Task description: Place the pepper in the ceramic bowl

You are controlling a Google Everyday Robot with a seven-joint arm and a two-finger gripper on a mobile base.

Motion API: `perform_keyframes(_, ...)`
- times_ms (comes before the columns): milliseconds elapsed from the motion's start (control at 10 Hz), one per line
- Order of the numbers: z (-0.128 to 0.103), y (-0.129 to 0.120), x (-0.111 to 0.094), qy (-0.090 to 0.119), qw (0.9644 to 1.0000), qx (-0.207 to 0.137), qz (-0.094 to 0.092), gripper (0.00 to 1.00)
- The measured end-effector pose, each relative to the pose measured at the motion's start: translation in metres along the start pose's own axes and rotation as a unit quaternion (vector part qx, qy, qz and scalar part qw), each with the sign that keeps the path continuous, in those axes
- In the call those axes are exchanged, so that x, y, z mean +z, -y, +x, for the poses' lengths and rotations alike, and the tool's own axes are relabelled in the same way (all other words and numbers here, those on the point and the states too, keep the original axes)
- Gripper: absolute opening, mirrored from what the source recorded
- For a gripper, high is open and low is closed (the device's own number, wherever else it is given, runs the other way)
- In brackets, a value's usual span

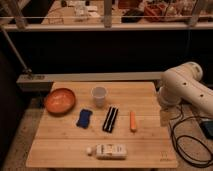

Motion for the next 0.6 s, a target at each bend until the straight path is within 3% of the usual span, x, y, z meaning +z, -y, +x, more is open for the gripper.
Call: perform_keyframes(600,0.0001,-0.0001,0.0003,0.0,1.0,0.0,0.0,0.8)
